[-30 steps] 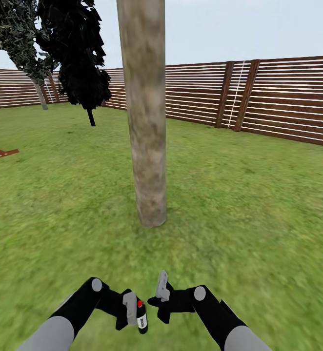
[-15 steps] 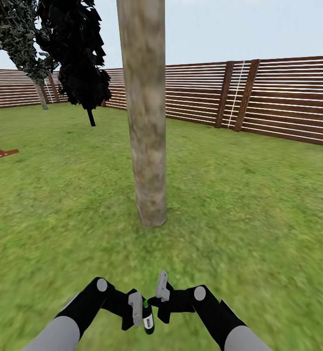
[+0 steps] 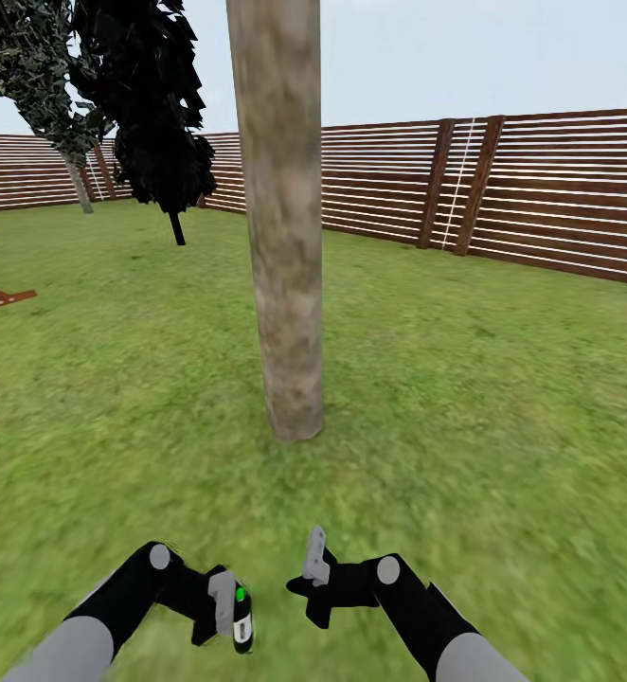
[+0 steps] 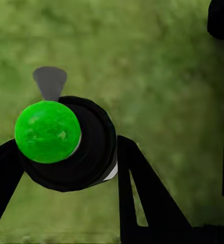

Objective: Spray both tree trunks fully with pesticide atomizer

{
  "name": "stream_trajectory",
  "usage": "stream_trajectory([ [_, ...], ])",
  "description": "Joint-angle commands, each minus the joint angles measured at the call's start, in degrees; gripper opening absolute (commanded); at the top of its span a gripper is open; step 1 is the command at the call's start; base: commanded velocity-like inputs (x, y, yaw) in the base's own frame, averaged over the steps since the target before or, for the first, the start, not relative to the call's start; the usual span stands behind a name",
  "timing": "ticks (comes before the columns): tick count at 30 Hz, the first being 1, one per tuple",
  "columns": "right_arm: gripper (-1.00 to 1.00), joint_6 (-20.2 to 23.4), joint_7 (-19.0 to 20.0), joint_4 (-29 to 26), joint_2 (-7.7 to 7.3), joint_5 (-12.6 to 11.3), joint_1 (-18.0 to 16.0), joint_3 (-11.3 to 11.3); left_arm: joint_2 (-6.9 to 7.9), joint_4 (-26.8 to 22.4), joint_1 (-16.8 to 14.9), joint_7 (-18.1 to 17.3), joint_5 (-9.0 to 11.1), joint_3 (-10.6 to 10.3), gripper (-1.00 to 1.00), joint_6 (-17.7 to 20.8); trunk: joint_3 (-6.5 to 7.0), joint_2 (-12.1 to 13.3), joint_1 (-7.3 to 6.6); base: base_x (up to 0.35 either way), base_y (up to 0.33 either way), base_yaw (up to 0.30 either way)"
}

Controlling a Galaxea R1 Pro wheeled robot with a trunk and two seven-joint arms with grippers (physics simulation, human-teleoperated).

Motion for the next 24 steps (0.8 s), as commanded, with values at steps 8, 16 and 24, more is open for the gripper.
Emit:
stream_trajectory([
  [8,-1.0,-0.1,0.09,0.3,-0.42,0.05,0.0,-0.02,7.01,0.12,0.01,-0.02,0.24,0.16,-1.0,0.23,0.0,0.0,0.0,0.0,0.0,0.0],
  [16,1.0,-0.25,-2.52,1.54,-5.28,-0.23,0.03,-0.71,13.09,0.14,0.11,1.78,0.97,8.46,-1.0,0.79,0.0,0.0,0.0,0.0,0.0,0.0],
  [24,1.0,-0.85,-38.12,20.3,-10.61,-0.32,0.33,-20.79,8.6,7.9,0.84,24.74,4.82,25.39,-1.0,0.62,0.0,0.0,0.0,0.0,0.0,0.0],
])
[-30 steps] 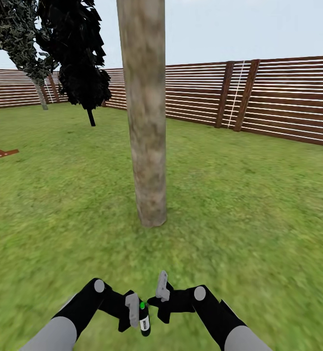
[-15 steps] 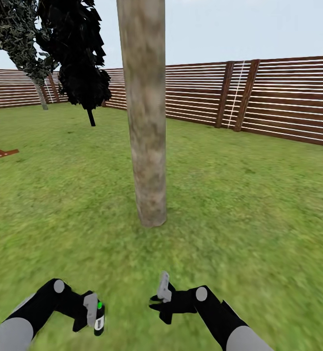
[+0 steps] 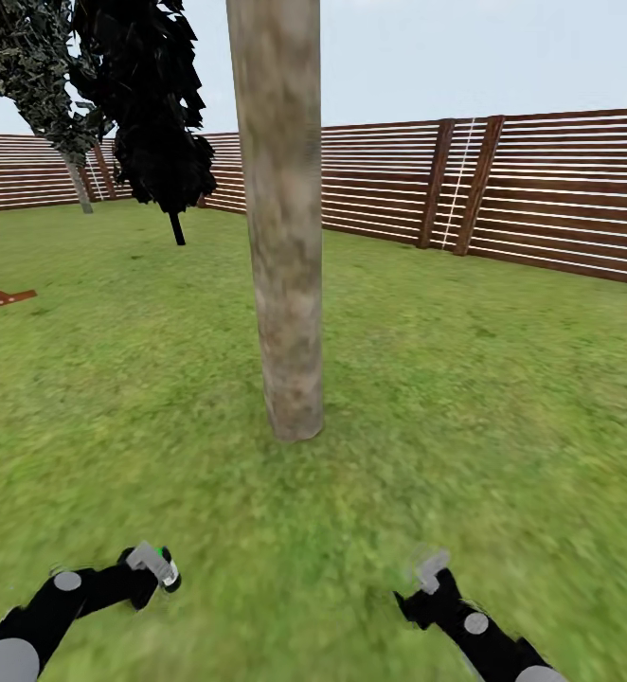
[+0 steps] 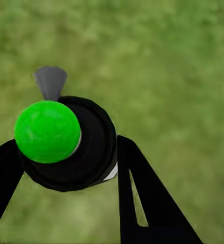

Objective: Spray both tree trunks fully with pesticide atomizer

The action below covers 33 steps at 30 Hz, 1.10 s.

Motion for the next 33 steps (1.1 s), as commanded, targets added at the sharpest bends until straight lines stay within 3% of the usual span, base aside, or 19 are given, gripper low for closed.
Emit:
stream_trajectory([
  [1,1.0,-0.95,-6.16,0.66,-0.12,-0.04,0.35,-0.29,-0.65,1.18,0.06,1.79,1.23,0.49,-1.0,-0.01,0.0,0.0,0.0,0.0,0.0,0.0],
  [4,1.0,-9.3,-22.82,1.91,-0.19,-0.22,5.47,-0.64,-1.6,4.62,0.04,6.24,3.76,1.03,-1.0,0.94,0.0,0.0,0.0,0.0,0.0,0.0],
  [5,1.0,-13.17,-26.1,2.63,-0.13,-0.26,7.28,-0.68,-2.16,5.04,0.04,9.61,4.83,1.09,-1.0,3.03,0.0,0.0,0.0,0.0,0.0,0.0],
  [7,1.0,-17.7,-28.71,4.39,0.05,-0.34,8.73,-0.7,-3.93,5.36,0.04,16.5,6.55,1.08,-1.0,8.78,0.0,0.0,0.0,0.0,0.0,0.0],
  [8,1.0,-19.01,-29.41,5.38,0.38,-0.38,9.12,-0.71,-4.84,5.45,0.04,21.13,7.33,1.07,-1.0,12.03,0.0,0.0,0.0,0.0,0.0,0.0],
  [9,1.0,-19.25,-29.53,5.55,0.46,-0.38,9.18,-0.71,-5.27,5.46,0.04,22.1,7.49,1.07,-1.0,12.63,0.0,0.0,0.0,0.0,0.0,0.0],
  [11,1.0,-19.5,-29.56,5.9,0.68,-0.39,9.24,-0.71,-5.95,5.37,0.04,22.9,7.61,1.07,-1.0,13.18,0.0,0.0,0.0,0.0,0.0,0.0],
  [14,1.0,-19.55,-29.57,7.75,2.81,-0.42,9.25,-0.78,-6.3,5.01,-0.02,23.21,7.63,1.17,-1.0,13.56,0.0,0.0,0.0,0.079,-0.016,0.0],
  [16,1.0,-19.56,-29.68,8.35,3.35,-1.1,9.25,-1.33,-6.37,4.9,-0.04,23.41,7.89,1.29,-1.0,13.74,0.0,0.0,0.0,0.237,-0.119,0.0],
  [19,1.0,-19.56,-29.6,8.41,3.34,-8.39,9.25,-7.25,-6.39,4.62,-0.47,24.38,10.75,1.19,-1.0,16.78,0.0,0.0,0.0,0.272,-0.165,0.0],
  [21,1.0,-19.51,-29.4,8.45,3.16,-9.71,9.25,-8.16,-6.4,4.54,-0.81,25.17,11.57,1.11,-1.0,19.5,0.01,0.0,0.0,0.28,-0.183,-0.005],
  [24,1.0,-19.51,-29.24,8.5,3.13,-10.04,9.25,-8.28,-6.55,4.52,-0.95,25.54,11.83,1.07,-1.0,20.84,0.09,0.0,0.0,0.282,-0.19,-0.176],
  [29,1.0,-19.54,-29.22,8.57,3.07,-10.06,9.25,-8.28,-8.15,4.45,-0.95,25.64,11.62,0.91,-1.0,21.19,0.18,0.0,0.0,0.286,-0.196,-0.254],
  [33,1.0,-19.51,-29.03,8.61,3.12,-9.43,9.25,-7.74,-8.05,4.36,-0.93,25.59,11.67,0.81,-1.0,22.87,0.19,0.0,0.0,0.249,-0.162,-0.273],
])
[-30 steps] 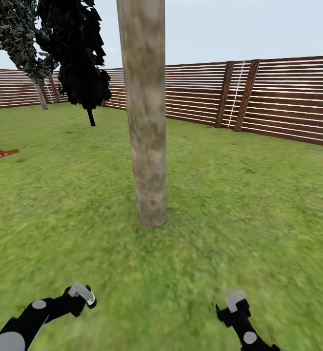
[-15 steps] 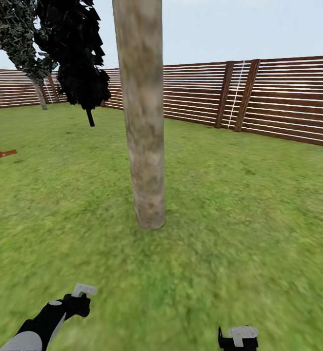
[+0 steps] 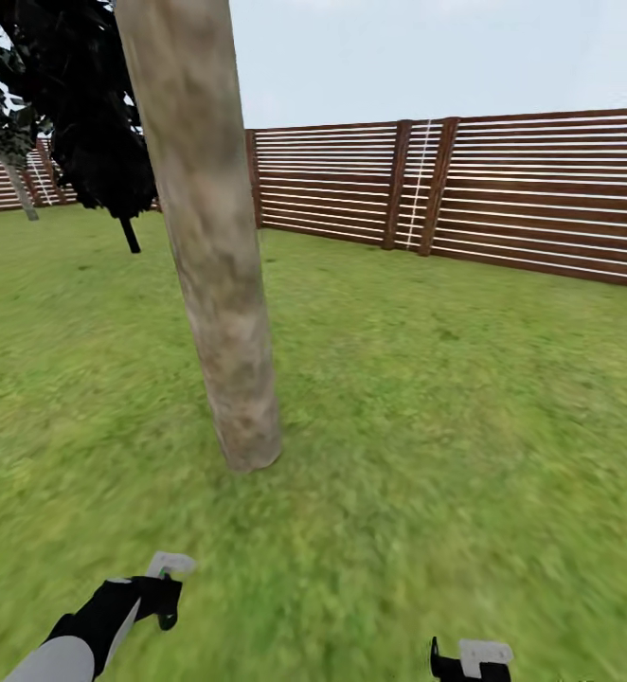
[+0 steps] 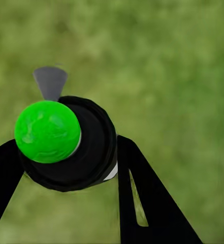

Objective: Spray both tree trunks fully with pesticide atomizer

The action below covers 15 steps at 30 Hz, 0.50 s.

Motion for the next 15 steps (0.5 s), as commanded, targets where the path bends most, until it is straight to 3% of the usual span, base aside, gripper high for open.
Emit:
stream_trajectory([
  [1,1.0,0.02,2.09,-0.05,-0.02,0.53,0.0,1.11,-0.02,-0.02,0.0,-0.03,0.04,-0.01,-1.0,0.12,0.0,0.0,0.0,0.066,-0.039,-0.258],
  [3,1.0,0.0,10.21,-0.46,-0.08,0.84,0.0,2.16,-0.2,-0.03,-0.77,-0.04,0.04,-0.01,-1.0,0.45,0.0,0.0,0.0,0.025,-0.015,-0.16],
  [5,1.0,-0.04,15.07,-1.78,-0.14,0.82,0.0,2.33,-0.23,-0.01,-3.9,-0.08,0.04,-0.03,-1.0,3.7,0.0,0.0,0.0,0.006,-0.004,-0.04],
  [7,1.0,-0.05,16.05,-2.15,-0.29,0.65,0.0,2.22,-0.21,-0.03,-7.59,-0.17,0.04,-0.24,-1.0,8.93,0.0,0.0,0.0,0.001,-0.001,-0.008],
  [10,1.0,0.02,16.22,-2.22,-1.01,0.46,0.0,2.24,-0.2,-0.03,-10.35,-0.23,-0.11,-0.45,-1.0,11.31,0.0,0.0,0.0,0.0,0.0,-0.055],
  [15,1.0,0.04,16.25,-2.14,-1.24,0.43,0.0,2.27,-0.27,0.02,-10.56,-0.41,-0.23,-0.64,-1.0,12.96,0.0,0.0,0.0,0.0,0.0,-0.268],
])
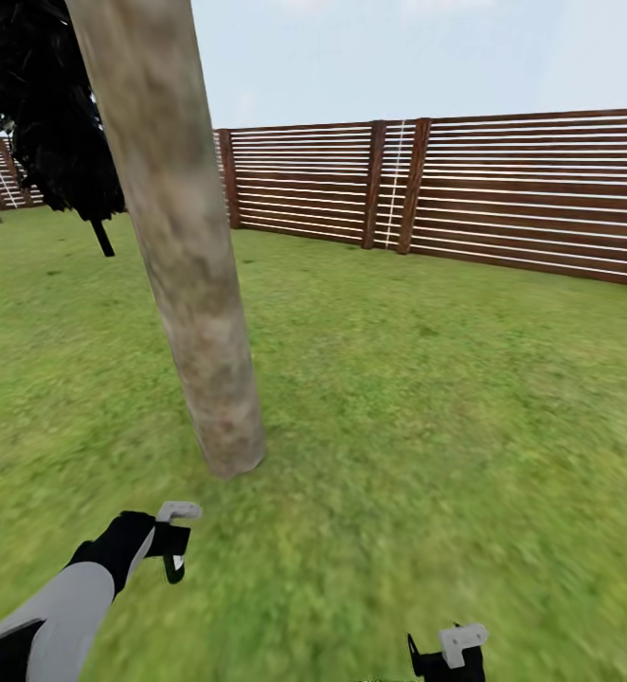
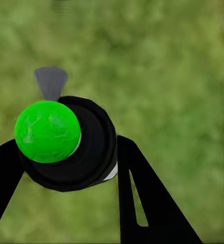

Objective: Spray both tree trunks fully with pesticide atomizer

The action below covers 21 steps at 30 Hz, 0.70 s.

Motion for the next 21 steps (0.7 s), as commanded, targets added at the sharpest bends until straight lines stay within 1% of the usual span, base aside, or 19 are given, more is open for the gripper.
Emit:
stream_trajectory([
  [1,1.0,0.0,0.0,0.0,-0.01,0.0,0.0,0.0,-0.02,0.01,0.01,-0.05,0.02,0.01,-1.0,0.06,0.0,0.0,0.0,0.044,0.0,-0.295],
  [6,1.0,0.0,0.02,0.0,0.01,0.0,0.0,0.0,-0.09,0.35,0.11,-0.03,-0.03,0.1,-1.0,1.03,0.0,0.0,0.0,0.269,0.0,-0.296],
  [8,1.0,0.0,0.01,0.0,0.01,0.0,0.0,0.01,-0.1,0.85,0.23,0.03,-0.01,0.14,-1.0,1.11,0.0,0.0,0.0,0.336,0.0,-0.137],
  [11,1.0,0.0,0.08,0.0,-0.01,0.06,0.0,0.08,-0.19,1.04,0.27,0.13,0.08,0.15,-1.0,1.1,0.0,0.0,0.0,0.282,0.0,-0.026],
  [12,1.0,0.0,0.08,0.0,-0.01,0.11,0.0,0.11,-0.39,1.02,0.24,0.15,0.18,0.16,-1.0,1.04,0.0,0.0,0.0,0.086,0.0,-0.003],
  [14,1.0,0.0,0.08,0.04,-0.02,0.16,0.0,0.09,-2.06,0.68,0.19,0.29,0.23,0.22,-1.0,0.9,0.0,0.0,0.0,0.021,0.0,-0.001],
  [15,1.0,0.0,0.08,0.05,-0.02,0.17,0.0,0.09,-2.51,0.5,0.19,0.38,0.18,0.29,-1.0,0.88,0.0,0.0,0.0,0.006,0.0,0.0],
  [16,1.0,0.0,0.08,0.08,-0.05,0.17,0.0,0.08,-2.52,0.42,0.19,0.4,0.14,0.39,-1.0,0.87,0.0,0.0,0.0,0.002,0.0,0.0],
  [18,1.0,0.0,0.08,0.13,-0.15,0.17,0.0,0.12,-1.72,0.36,0.37,0.37,0.02,0.55,-1.0,0.74,0.0,0.0,0.0,0.001,0.0,0.0],
  [20,1.0,0.0,0.12,0.17,-0.18,0.17,0.0,0.1,0.07,0.54,1.17,0.36,-0.11,0.5,-1.0,0.5,0.0,0.0,0.0,0.0,0.0,0.0],
  [21,1.0,0.0,0.1,0.18,-0.2,0.19,0.0,0.15,0.96,0.52,2.45,0.35,-0.15,0.33,-1.0,0.3,0.0,0.0,0.0,-0.021,0.0,0.0],
])
